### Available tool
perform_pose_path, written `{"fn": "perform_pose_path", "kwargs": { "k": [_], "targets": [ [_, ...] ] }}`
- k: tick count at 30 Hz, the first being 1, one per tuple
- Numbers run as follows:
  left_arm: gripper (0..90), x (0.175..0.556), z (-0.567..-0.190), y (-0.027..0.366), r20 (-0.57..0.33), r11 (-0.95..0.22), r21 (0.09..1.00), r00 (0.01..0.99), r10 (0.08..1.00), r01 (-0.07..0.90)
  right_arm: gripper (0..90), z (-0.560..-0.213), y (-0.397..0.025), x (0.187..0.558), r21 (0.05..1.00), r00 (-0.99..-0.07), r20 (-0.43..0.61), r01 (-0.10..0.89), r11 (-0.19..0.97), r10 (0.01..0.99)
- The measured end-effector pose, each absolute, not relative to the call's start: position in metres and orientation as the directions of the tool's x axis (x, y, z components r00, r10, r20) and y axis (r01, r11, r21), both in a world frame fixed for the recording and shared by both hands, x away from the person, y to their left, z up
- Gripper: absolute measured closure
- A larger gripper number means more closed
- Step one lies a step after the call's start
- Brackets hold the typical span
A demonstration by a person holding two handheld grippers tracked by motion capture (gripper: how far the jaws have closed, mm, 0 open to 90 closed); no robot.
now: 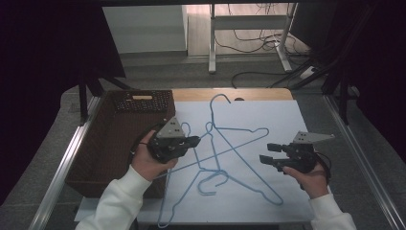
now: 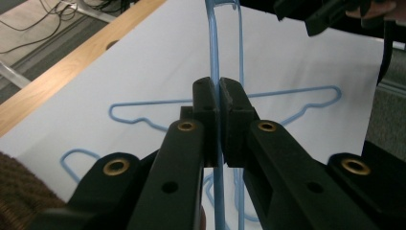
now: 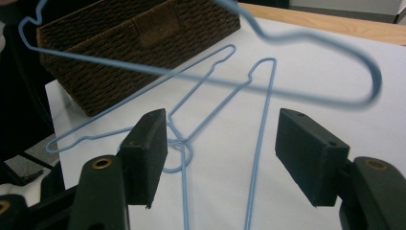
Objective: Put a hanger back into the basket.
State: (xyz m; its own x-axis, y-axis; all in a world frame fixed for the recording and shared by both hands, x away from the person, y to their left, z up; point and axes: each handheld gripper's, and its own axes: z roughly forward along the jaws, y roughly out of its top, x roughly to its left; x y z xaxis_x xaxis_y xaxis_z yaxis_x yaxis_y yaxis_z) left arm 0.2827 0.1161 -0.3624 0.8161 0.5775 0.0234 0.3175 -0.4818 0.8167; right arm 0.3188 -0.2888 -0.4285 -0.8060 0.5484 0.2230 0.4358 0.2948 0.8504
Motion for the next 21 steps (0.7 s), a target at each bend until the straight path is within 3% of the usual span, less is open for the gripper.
{"fn": "perform_pose_path", "kwargs": {
  "k": [21],
  "targets": [
    [87.0,0.29,-0.348,0.201,-0.062,-0.371,0.841,0.753,0.655,0.393,32.6,-0.439,-0.287,0.322,0.824,-0.795,0.224,0.464,0.327,0.564]
  ]
}}
